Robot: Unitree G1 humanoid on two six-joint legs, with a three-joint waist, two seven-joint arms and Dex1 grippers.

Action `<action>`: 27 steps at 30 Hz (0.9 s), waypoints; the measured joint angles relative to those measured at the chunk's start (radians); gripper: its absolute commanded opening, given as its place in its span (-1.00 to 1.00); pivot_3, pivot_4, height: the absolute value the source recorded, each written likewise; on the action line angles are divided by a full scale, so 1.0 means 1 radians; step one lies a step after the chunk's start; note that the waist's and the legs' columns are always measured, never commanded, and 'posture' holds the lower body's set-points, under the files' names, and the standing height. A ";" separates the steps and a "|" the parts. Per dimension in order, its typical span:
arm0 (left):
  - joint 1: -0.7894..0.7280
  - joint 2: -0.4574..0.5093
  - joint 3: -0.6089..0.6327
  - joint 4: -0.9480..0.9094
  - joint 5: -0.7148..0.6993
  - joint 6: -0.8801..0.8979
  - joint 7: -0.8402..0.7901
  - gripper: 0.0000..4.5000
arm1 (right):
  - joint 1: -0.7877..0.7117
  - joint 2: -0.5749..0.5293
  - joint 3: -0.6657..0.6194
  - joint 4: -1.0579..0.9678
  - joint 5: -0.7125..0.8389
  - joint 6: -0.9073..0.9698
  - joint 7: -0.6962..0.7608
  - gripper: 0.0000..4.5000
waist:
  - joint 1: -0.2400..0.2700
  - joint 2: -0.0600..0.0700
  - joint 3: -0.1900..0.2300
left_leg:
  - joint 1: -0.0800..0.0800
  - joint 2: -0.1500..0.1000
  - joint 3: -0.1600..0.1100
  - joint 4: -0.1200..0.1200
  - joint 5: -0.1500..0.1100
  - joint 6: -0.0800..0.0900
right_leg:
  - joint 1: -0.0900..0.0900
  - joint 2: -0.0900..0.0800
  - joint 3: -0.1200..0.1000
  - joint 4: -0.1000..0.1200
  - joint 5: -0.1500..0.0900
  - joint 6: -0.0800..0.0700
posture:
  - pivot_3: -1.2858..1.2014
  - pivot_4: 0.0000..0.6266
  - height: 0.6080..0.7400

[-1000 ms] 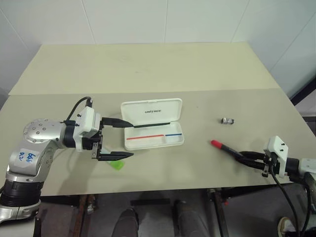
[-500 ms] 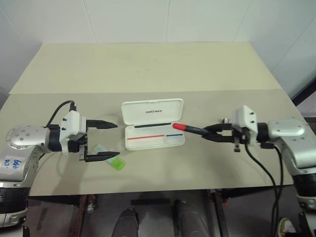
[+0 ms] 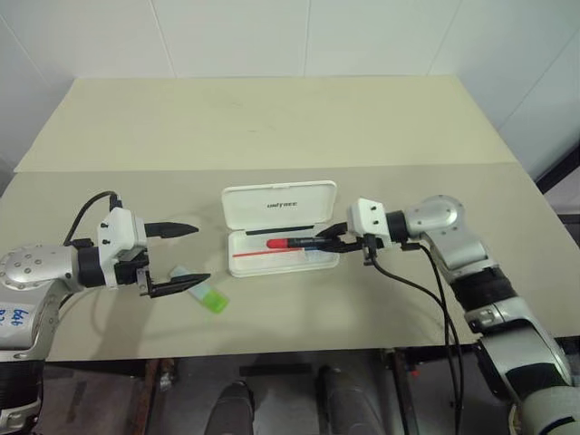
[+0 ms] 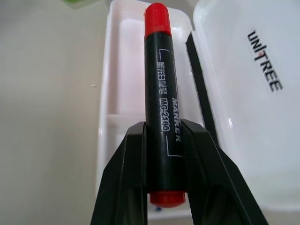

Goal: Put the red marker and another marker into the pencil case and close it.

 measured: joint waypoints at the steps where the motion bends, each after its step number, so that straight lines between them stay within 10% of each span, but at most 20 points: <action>1: 0.001 -0.001 0.001 -0.001 0.000 0.000 0.006 1.00 | -0.030 0.023 0.004 0.047 -0.014 -0.020 0.000 -0.71 | -0.001 0.000 0.000 | 0.000 0.000 0.000 0.000 0.000 0.000 | 0.000 0.000 0.000 0.000 0.000 0.001 | 0.03 -0.52 1.00; 27: -0.001 -0.046 -0.012 -0.039 -0.002 0.009 0.068 1.00 | -0.201 0.213 0.019 0.493 -0.174 -0.288 -0.099 -0.71 | -0.027 0.000 0.000 | 0.001 0.000 -0.001 -0.001 0.000 0.000 | 0.000 0.000 0.000 0.003 0.000 0.001 | 0.03 -0.52 1.00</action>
